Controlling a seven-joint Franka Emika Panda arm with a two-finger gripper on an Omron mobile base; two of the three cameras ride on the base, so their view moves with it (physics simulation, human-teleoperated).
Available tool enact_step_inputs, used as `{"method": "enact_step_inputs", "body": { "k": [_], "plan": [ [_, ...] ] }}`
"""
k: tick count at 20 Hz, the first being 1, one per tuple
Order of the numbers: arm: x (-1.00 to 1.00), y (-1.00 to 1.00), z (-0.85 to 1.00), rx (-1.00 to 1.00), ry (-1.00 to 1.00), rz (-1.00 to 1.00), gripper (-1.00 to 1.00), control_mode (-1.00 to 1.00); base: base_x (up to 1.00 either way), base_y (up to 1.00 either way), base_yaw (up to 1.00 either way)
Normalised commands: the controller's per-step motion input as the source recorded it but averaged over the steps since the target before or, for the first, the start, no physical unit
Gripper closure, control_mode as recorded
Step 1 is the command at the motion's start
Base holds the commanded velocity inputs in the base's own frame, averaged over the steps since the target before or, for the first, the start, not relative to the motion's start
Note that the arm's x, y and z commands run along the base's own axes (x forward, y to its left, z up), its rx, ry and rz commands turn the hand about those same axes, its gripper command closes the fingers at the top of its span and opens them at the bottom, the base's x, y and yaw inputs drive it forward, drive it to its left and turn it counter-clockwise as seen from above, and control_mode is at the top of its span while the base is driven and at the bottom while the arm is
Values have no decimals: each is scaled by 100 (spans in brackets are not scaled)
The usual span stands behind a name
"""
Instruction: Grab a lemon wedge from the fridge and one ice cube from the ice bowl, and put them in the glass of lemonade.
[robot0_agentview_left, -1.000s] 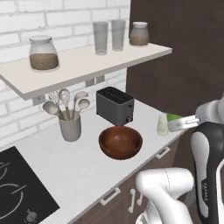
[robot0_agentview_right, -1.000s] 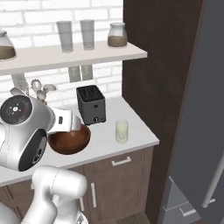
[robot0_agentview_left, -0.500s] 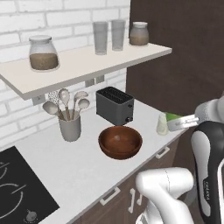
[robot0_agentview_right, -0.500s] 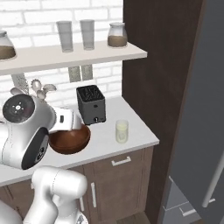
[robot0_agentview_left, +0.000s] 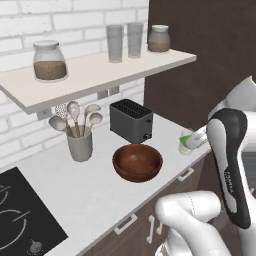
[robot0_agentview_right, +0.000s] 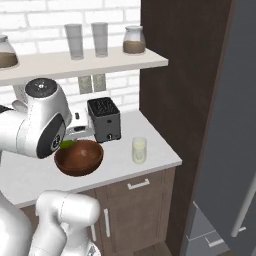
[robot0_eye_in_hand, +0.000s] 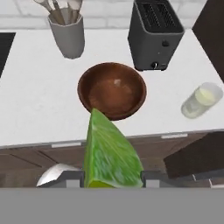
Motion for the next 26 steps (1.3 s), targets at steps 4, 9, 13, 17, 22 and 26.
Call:
{"method": "enact_step_inputs", "body": {
  "k": [4, 9, 13, 17, 22, 26],
  "plan": [
    [25, 1, -7, -54, 4, 36, 100, -100, 0, 0, 0],
    [4, 0, -16, -58, -3, 42, 100, -100, 0, 0, 0],
    [0, -33, -23, -52, -3, 52, 100, -100, 0, 0, 0],
    [0, -24, -12, -55, 0, 53, 100, -100, 0, 0, 0],
    [3, -4, -15, -62, 10, 44, 100, -100, 0, 0, 0],
    [2, -1, -8, -59, 23, 45, 100, -100, 0, 0, 0]
  ]
}}
